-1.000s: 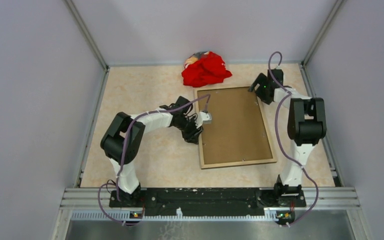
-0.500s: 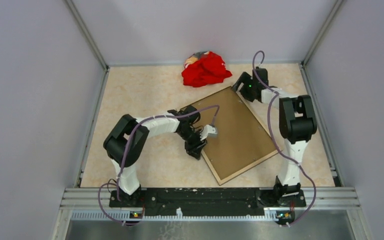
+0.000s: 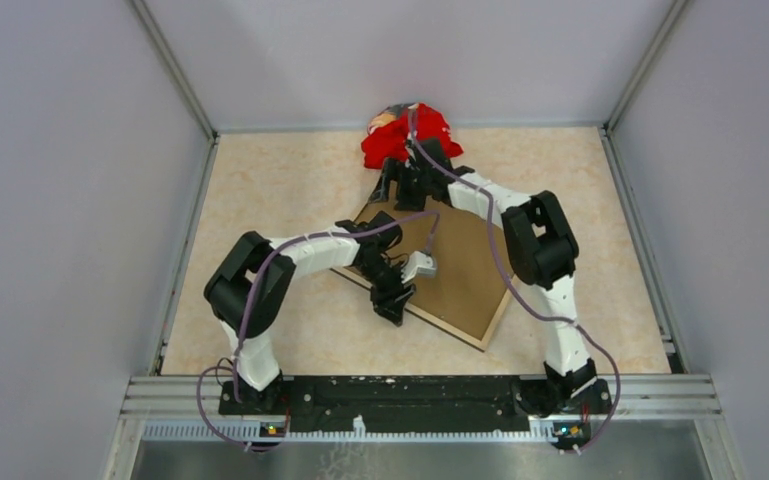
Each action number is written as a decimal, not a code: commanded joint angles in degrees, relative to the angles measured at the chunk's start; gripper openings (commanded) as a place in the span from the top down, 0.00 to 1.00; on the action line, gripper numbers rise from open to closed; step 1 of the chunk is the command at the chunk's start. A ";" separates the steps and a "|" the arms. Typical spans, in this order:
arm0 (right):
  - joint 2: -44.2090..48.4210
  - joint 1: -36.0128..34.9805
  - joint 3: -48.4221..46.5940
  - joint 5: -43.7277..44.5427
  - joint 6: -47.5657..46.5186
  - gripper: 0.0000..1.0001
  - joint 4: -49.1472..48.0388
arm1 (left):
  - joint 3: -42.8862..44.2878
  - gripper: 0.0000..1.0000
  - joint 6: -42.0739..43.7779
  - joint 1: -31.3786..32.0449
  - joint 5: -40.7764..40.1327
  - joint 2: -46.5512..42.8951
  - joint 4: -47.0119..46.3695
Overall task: Put the photo into the frame
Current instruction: Adjust the photo frame at the center of the board.
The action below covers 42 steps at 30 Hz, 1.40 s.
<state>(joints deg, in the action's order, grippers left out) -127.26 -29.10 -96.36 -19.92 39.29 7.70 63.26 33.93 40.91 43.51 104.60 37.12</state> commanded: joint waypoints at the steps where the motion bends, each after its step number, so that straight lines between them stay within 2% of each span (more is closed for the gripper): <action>1: 1.11 -0.56 -7.30 1.95 -6.25 0.06 12.17 | 0.88 0.43 2.74 -3.06 -0.64 -5.82 -0.70; 2: 2.20 -0.64 -8.17 5.12 -8.53 0.02 14.75 | 1.79 0.41 3.57 -3.74 -0.39 -7.01 1.08; 4: 6.05 -0.43 -6.75 10.10 -10.95 0.01 17.00 | 2.37 0.39 4.57 -6.03 1.17 -9.53 3.42; 10: 22.93 4.11 8.41 12.52 -10.10 0.01 12.34 | 6.16 0.33 12.11 -17.58 8.41 -16.65 13.96; 12: 30.40 6.15 15.05 14.17 -7.82 0.01 11.72 | 7.73 0.33 10.52 -20.63 4.36 -17.45 12.08; 14: 36.49 8.42 22.54 16.14 -4.87 0.01 10.83 | 7.73 0.36 6.84 -24.54 -1.13 -17.41 5.31; 17: 43.07 11.37 30.87 17.87 -2.86 0.01 13.29 | 9.42 0.41 1.42 -29.21 -5.41 -13.49 -2.05; 21: 50.45 16.05 40.26 18.19 -1.01 0.01 15.04 | 14.94 0.54 -4.39 -30.07 -11.90 -3.50 -3.04; 24: 55.87 19.80 46.44 17.76 -0.05 0.01 15.08 | 18.69 0.55 -8.42 -32.20 -13.26 2.39 -4.29; 30: 59.53 22.97 53.28 18.27 -0.38 0.01 15.57 | 21.61 0.56 -11.66 -35.49 -9.09 7.30 -7.13; 35: 59.75 24.10 57.42 18.26 0.79 0.01 13.40 | 18.33 0.65 -10.29 -35.38 -3.23 8.22 -9.56; 39: 58.02 25.06 58.91 16.40 1.26 0.01 11.07 | 19.92 0.68 -10.31 -35.25 -0.96 10.68 -6.62; 42: 55.11 25.15 59.07 14.18 0.58 0.01 7.78 | 21.30 0.70 -10.74 -34.86 -2.39 12.91 -4.17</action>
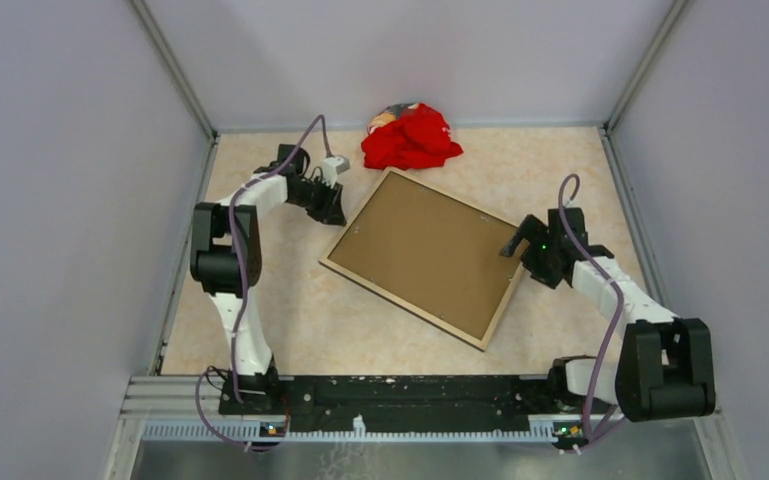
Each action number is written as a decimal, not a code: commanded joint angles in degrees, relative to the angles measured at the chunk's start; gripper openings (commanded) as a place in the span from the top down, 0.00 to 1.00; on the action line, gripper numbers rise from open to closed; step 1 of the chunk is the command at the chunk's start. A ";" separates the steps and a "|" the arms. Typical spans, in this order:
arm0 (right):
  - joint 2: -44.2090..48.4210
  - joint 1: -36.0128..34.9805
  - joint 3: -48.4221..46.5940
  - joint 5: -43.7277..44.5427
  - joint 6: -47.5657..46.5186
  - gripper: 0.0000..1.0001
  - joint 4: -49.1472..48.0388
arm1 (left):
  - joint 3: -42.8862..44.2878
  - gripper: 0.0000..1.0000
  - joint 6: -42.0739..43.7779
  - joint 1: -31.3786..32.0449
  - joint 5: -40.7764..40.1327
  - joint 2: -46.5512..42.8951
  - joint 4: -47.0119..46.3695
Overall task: Put the photo into the frame
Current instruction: Adjust the photo frame at the center of the board.
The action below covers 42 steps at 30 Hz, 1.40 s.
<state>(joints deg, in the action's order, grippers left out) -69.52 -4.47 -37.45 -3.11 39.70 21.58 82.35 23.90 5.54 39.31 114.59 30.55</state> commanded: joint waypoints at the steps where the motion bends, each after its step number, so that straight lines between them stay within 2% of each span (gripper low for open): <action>1: -4.04 0.48 -0.19 -3.51 0.07 0.01 -7.16 | 2.72 0.71 -0.78 0.57 1.89 3.80 3.68; 10: -15.68 0.52 -7.57 -7.81 -0.23 0.01 -12.54 | -3.03 0.85 6.88 2.83 -0.76 2.31 7.37; 20: -24.79 0.52 -18.95 -9.11 -1.41 0.01 -11.32 | -11.83 0.85 18.09 3.66 5.49 -2.76 14.63; 25: -27.29 0.51 -20.89 -11.42 -1.91 0.01 -12.26 | -14.33 0.85 25.69 4.37 7.72 -4.69 20.70; 30: -31.10 0.28 -24.11 -14.22 -2.99 0.01 -11.88 | -14.21 0.79 29.63 4.57 8.46 -5.28 24.69; 33: -29.14 0.08 -25.69 -9.24 -4.64 0.02 -8.55 | -13.49 0.74 27.71 4.22 7.19 -6.29 23.81; 34: -27.07 0.08 -25.12 -6.74 -5.09 0.02 -8.42 | -13.14 0.69 26.25 3.70 6.99 -6.74 23.25; 38: -18.78 -0.79 -23.31 -1.05 -6.82 0.04 -9.83 | -11.03 0.61 19.19 0.78 7.53 -7.99 18.61; 42: -15.09 -6.54 -23.98 -0.27 -8.31 0.08 -8.99 | -8.00 0.53 12.15 -0.69 10.45 -6.22 15.09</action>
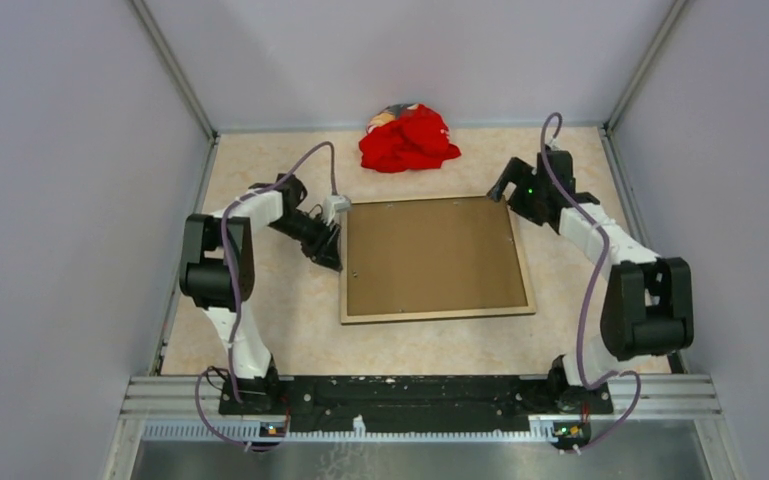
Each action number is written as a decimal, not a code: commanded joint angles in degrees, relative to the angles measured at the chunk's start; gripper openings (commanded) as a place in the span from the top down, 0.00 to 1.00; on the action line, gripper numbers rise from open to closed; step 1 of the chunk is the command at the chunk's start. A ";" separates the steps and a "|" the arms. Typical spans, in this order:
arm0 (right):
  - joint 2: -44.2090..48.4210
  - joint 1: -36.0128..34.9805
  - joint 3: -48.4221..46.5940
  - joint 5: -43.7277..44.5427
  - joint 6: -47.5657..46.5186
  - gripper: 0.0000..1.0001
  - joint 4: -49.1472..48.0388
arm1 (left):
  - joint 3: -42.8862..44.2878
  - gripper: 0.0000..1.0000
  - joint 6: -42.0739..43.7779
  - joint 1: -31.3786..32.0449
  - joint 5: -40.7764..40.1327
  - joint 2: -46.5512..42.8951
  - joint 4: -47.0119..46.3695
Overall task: Put the photo into the frame
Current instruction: Adjust the photo frame at the center of the board.
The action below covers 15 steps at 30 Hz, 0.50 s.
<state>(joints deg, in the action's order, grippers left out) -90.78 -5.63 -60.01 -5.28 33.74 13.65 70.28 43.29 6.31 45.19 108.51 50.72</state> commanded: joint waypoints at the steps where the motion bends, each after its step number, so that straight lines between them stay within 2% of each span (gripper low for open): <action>1: 6.70 -7.28 -0.97 1.15 -2.36 0.09 -1.80 | 4.51 0.52 -8.65 -1.47 4.88 0.43 -5.91; 7: 6.13 -21.35 2.47 -4.47 -2.40 0.11 -10.63 | 6.10 0.49 -14.10 -1.47 3.28 4.10 -10.55; 12: 0.76 -30.73 2.28 -9.27 -1.50 0.14 -17.88 | 7.03 0.57 -16.38 -1.47 2.02 6.30 -12.12; 15: -3.08 -33.68 1.44 -11.39 -0.69 0.16 -20.82 | 6.34 0.67 -16.86 -1.47 1.04 6.45 -12.99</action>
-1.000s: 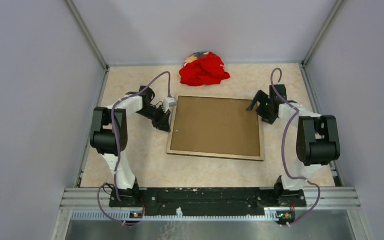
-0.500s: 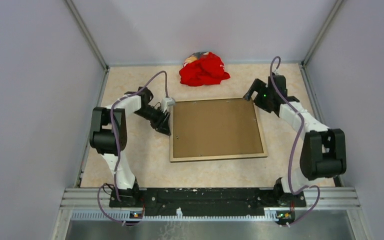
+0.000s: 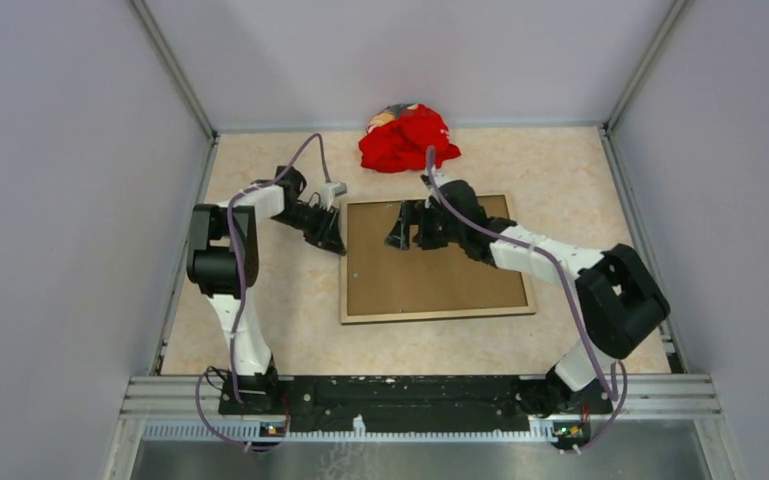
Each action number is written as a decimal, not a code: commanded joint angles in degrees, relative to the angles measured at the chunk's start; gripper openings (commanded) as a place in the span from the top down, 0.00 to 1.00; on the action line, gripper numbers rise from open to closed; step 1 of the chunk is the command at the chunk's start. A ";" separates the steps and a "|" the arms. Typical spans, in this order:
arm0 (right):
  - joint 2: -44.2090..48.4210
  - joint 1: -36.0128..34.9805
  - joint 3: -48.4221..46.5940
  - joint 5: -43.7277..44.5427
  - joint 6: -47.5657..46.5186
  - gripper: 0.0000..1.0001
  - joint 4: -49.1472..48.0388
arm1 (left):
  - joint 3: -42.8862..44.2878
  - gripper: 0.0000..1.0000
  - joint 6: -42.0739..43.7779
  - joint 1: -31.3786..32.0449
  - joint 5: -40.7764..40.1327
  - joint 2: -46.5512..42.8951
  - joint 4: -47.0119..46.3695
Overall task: Put the photo into the frame
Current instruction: Adjust the photo frame at the center of the board, then install the photo frame at the center of the board.
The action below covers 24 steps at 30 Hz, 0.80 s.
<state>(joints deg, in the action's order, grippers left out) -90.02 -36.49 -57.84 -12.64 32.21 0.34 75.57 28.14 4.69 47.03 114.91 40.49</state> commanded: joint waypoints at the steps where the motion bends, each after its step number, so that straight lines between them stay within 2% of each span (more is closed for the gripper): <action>1: -4.99 -3.72 -0.88 -4.66 1.22 0.17 -8.85 | 0.77 0.71 -1.77 0.15 -0.97 0.04 -2.87; 3: -8.01 -5.24 -1.56 -5.85 1.79 0.18 -10.87 | 0.44 0.77 -1.85 0.15 -1.00 -0.03 -3.04; 9: -16.07 -9.02 -5.86 -7.20 2.00 0.22 -13.11 | -0.05 0.86 -1.87 0.15 -1.33 0.52 -3.42; 15: -21.98 -10.67 -9.99 -8.67 3.29 0.26 -14.05 | -0.16 0.87 -2.19 0.15 -2.60 0.71 -3.76; 24: -25.64 -11.91 -12.88 -10.70 4.63 0.28 -14.41 | -0.82 0.87 -2.25 0.15 -3.28 0.72 -4.21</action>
<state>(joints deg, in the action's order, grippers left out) -114.50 -47.35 -68.01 -21.45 36.07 -11.38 75.70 24.49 4.05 47.75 114.89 40.23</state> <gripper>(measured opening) 0.727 0.135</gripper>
